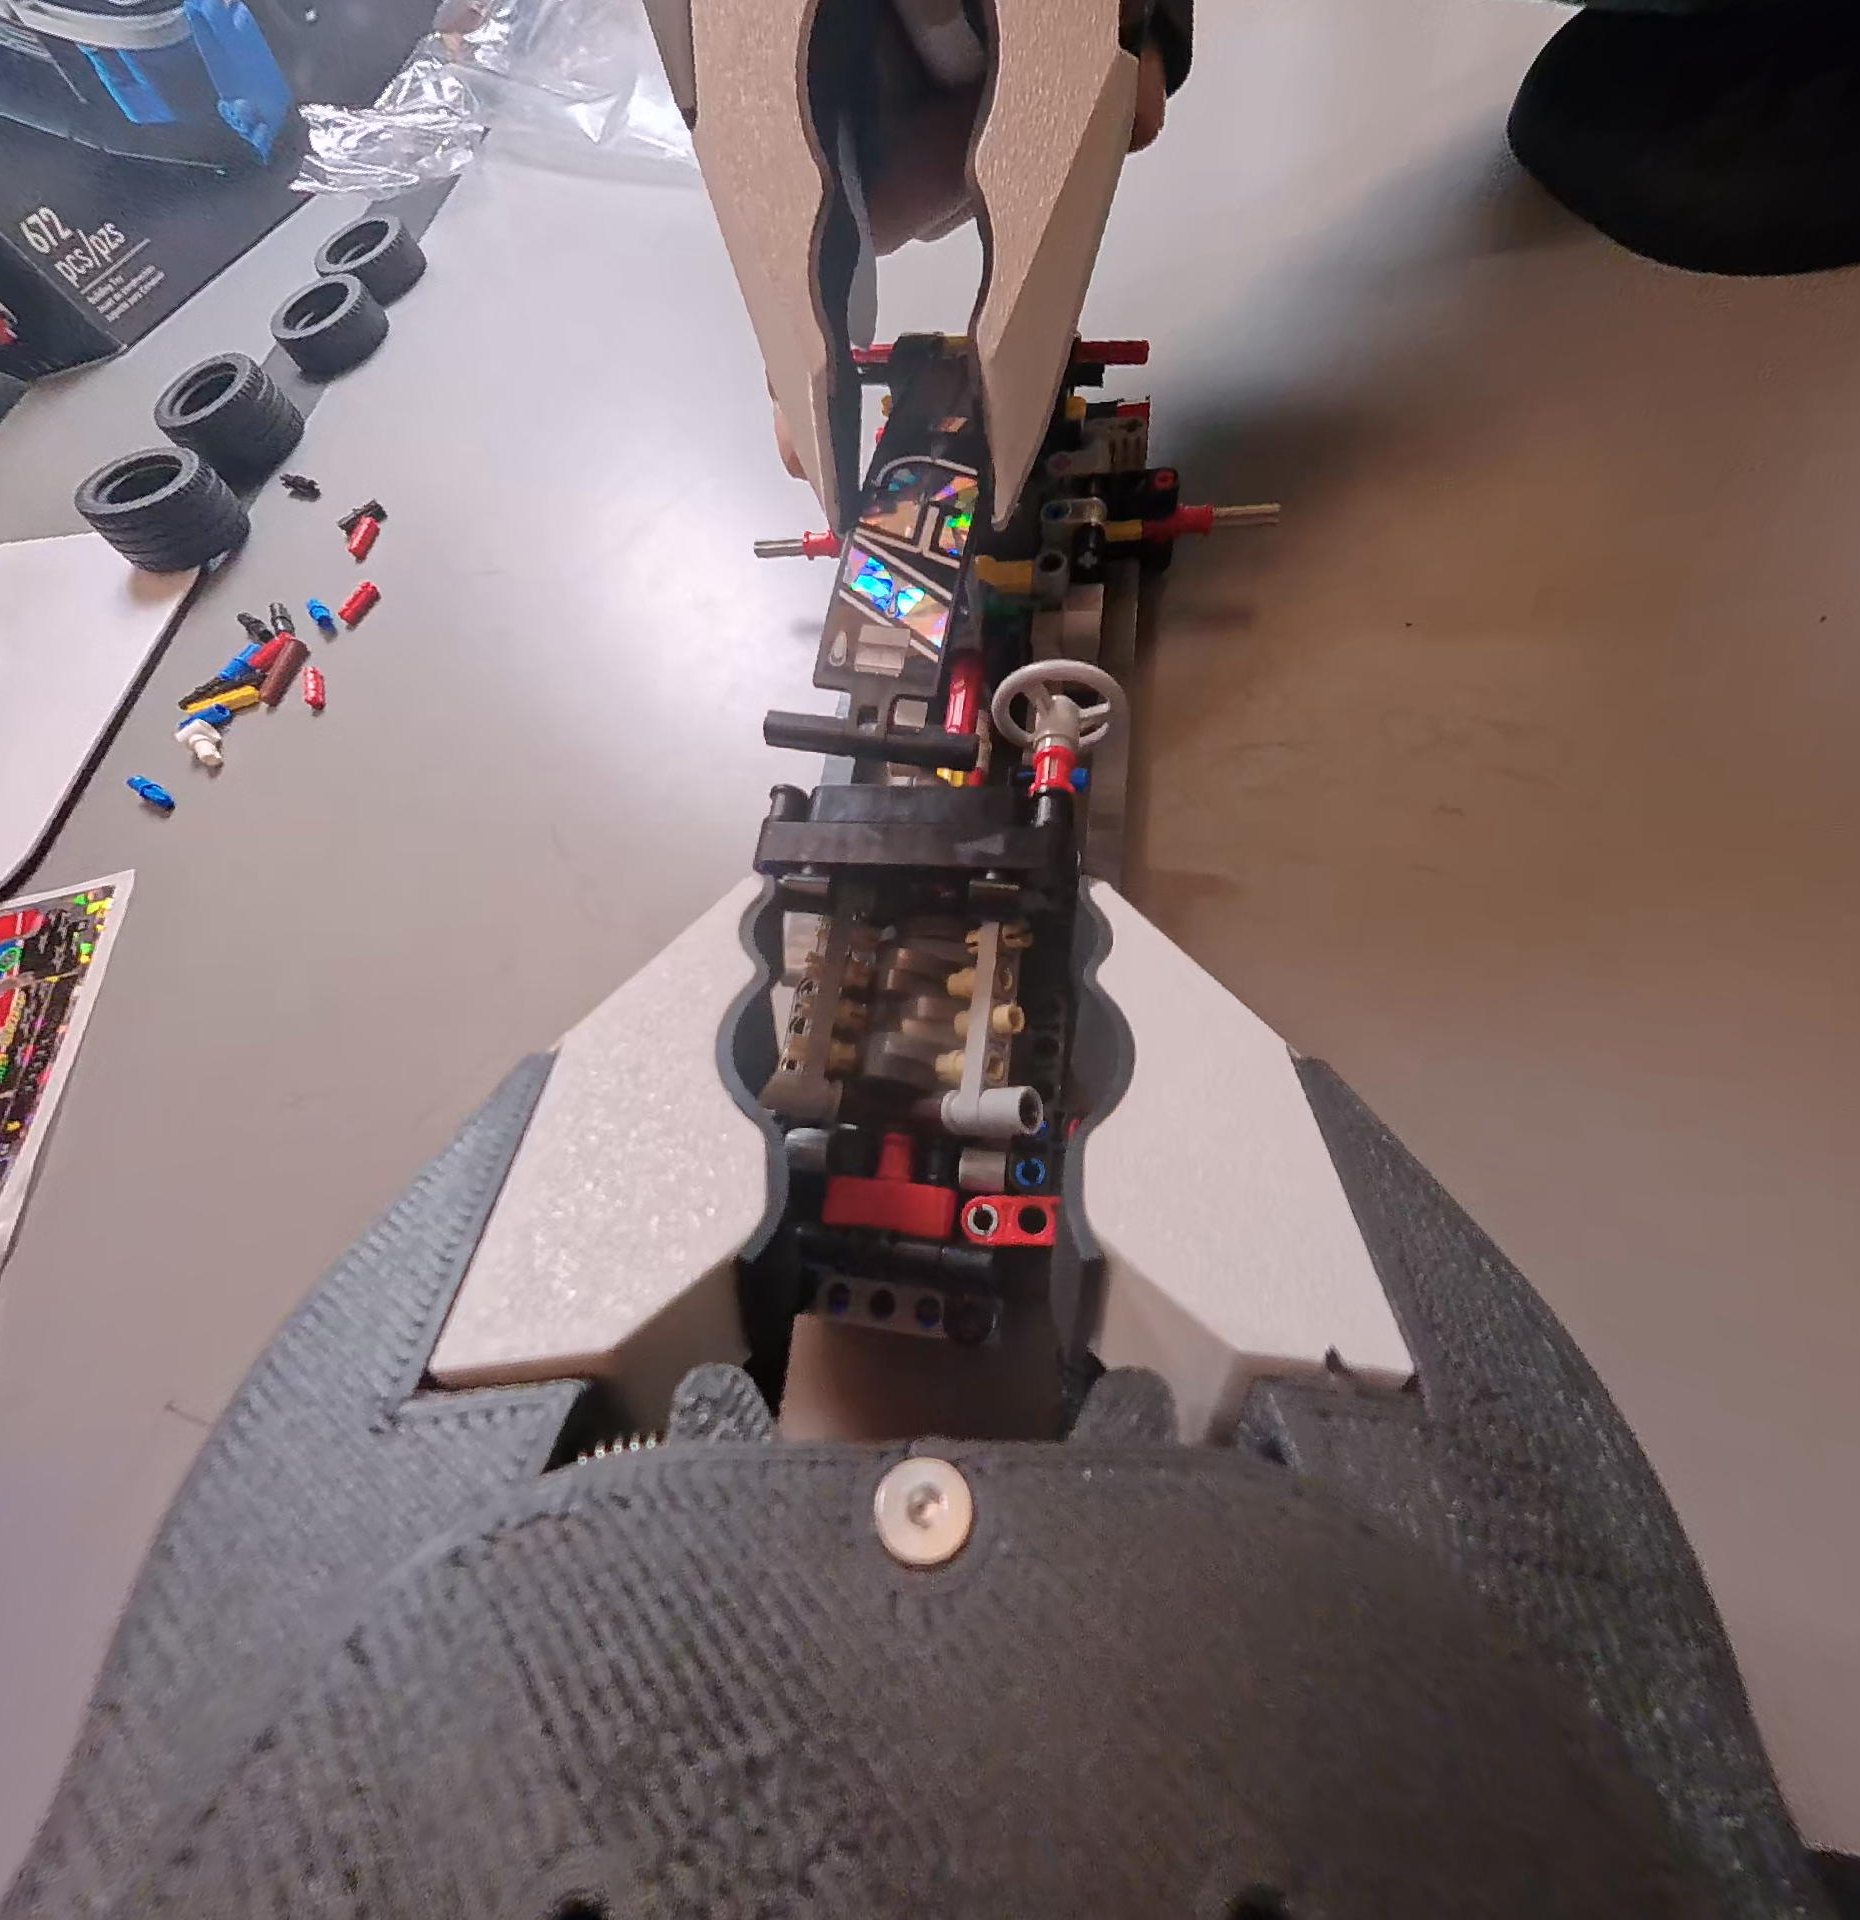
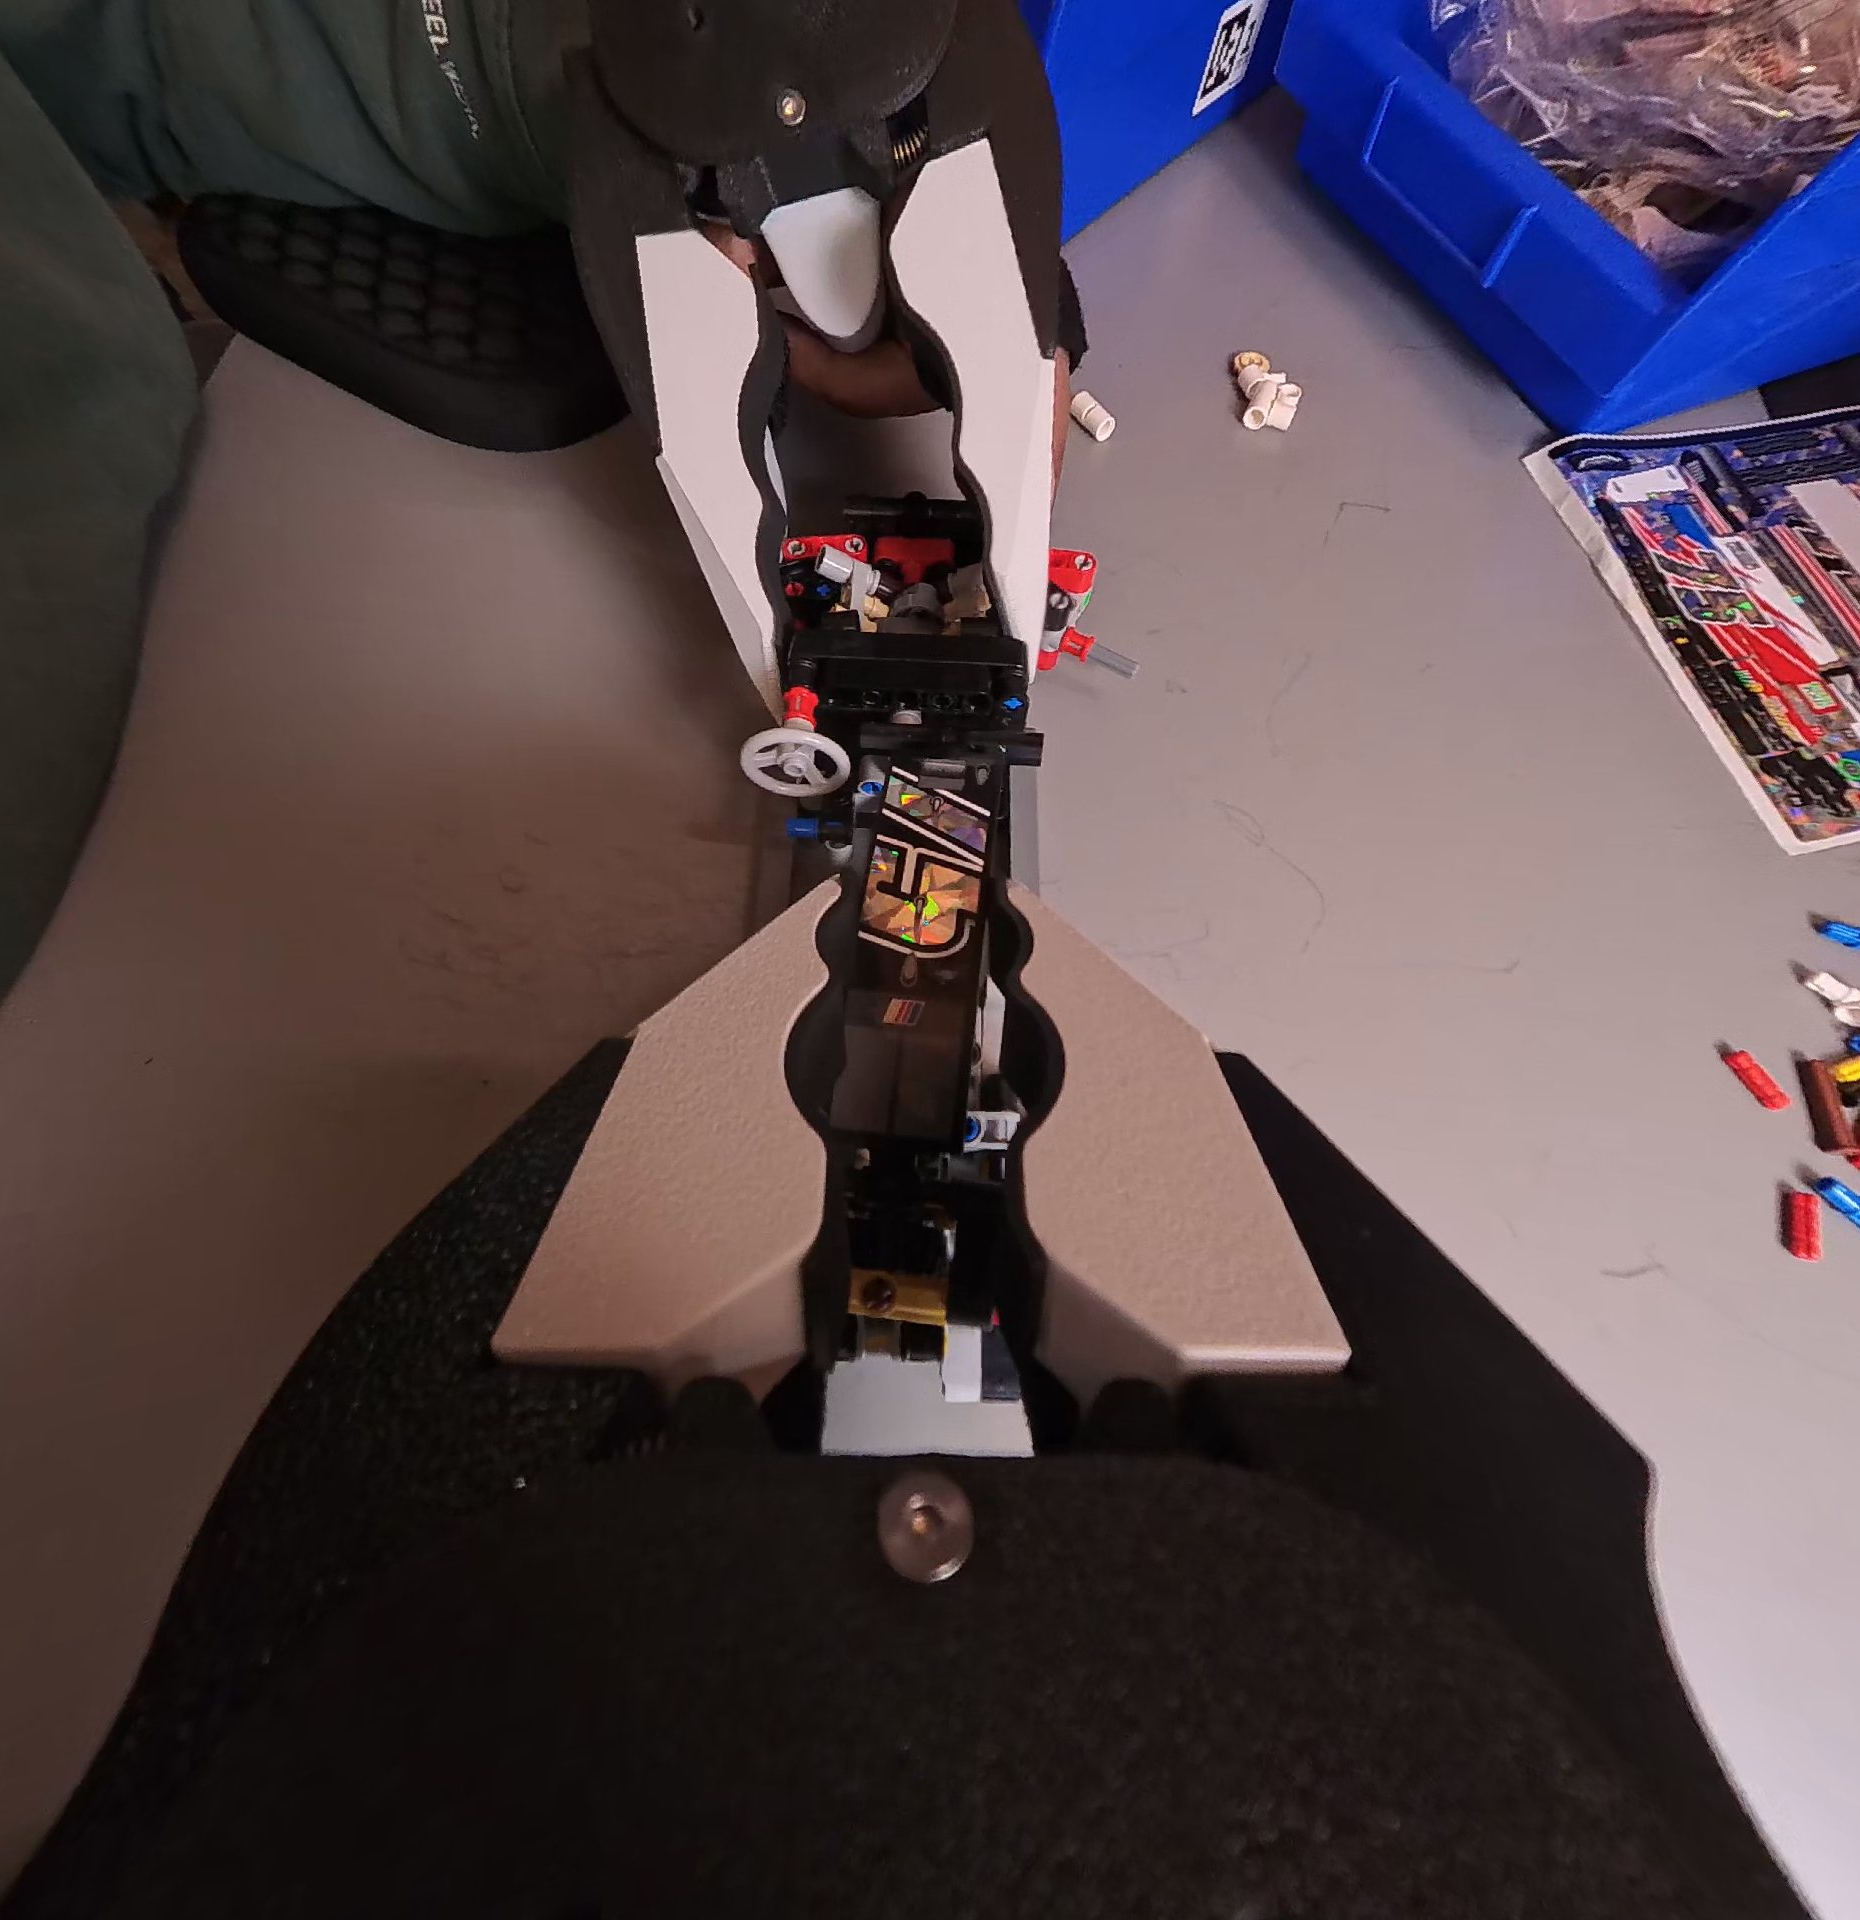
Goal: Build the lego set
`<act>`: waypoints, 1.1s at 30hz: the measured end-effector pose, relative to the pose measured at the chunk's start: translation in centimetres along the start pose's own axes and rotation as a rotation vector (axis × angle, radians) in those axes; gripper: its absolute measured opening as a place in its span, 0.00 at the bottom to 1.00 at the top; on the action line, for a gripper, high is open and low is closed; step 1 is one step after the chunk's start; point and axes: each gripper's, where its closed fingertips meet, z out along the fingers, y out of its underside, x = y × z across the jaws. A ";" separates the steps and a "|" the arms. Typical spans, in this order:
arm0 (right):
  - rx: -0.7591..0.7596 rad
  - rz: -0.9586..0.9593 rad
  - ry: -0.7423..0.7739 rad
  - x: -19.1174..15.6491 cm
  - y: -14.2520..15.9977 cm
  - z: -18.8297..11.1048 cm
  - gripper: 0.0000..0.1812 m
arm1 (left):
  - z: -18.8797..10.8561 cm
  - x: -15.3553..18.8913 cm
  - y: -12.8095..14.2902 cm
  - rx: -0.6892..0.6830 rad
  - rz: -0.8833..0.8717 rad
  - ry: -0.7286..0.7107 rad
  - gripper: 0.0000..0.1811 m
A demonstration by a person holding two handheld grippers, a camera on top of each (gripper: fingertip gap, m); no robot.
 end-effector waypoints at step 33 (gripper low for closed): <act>0.079 0.013 -0.012 -0.1 -1.5 -1.1 0.17 | -0.3 -0.4 0.0 -0.001 0.005 -0.021 0.28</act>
